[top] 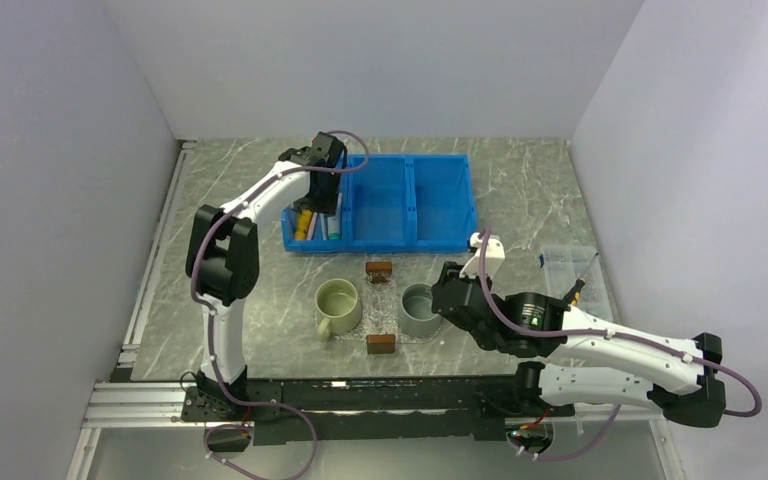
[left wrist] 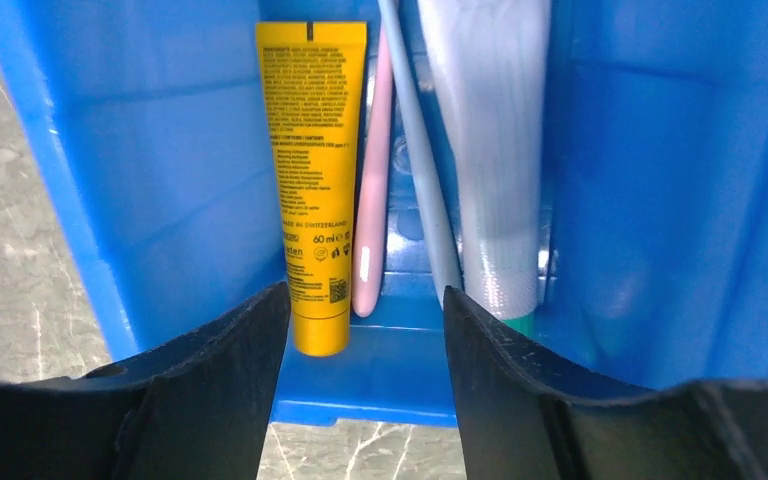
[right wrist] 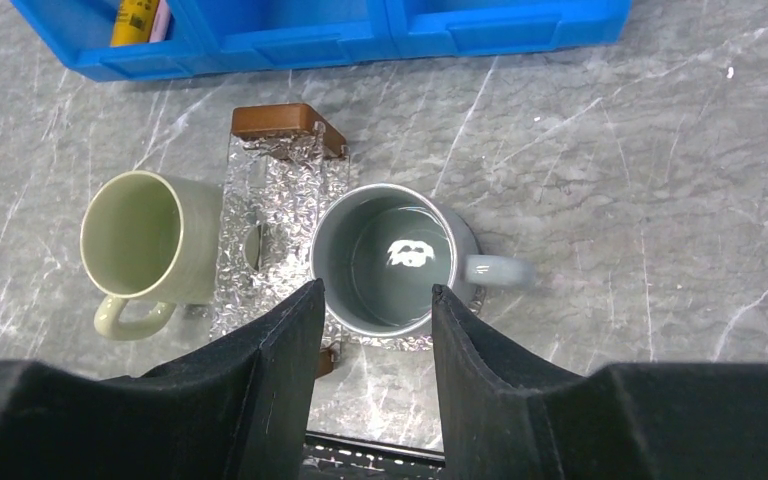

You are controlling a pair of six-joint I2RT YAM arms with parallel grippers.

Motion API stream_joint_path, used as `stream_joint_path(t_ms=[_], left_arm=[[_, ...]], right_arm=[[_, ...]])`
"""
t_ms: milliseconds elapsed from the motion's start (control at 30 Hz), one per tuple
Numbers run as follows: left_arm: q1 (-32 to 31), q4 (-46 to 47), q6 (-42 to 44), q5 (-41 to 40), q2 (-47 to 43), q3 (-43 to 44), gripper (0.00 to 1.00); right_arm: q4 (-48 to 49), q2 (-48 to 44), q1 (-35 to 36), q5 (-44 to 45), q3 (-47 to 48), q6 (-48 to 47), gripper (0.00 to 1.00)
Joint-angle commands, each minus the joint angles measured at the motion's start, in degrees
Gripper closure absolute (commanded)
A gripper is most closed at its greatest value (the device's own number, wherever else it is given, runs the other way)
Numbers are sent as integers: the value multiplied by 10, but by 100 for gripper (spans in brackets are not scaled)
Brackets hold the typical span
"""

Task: Prepare toiletry sets of a toothbrush and toothpaste on the tray

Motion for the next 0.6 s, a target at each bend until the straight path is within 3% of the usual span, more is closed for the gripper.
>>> stream_joint_path(t_ms=[0,467,567], left_arm=[[-1,0,-31,-27,19,-14,37],[0,-5,-56,-76,66,-14,39],[0,-4,-53,-75,74,-13,43]], right_arm=[[14,-18,-2,8,-6,-4,53],[9,-41,-4,11,-23,-2,52],[8,-44,-4,10,-25,-2,52]])
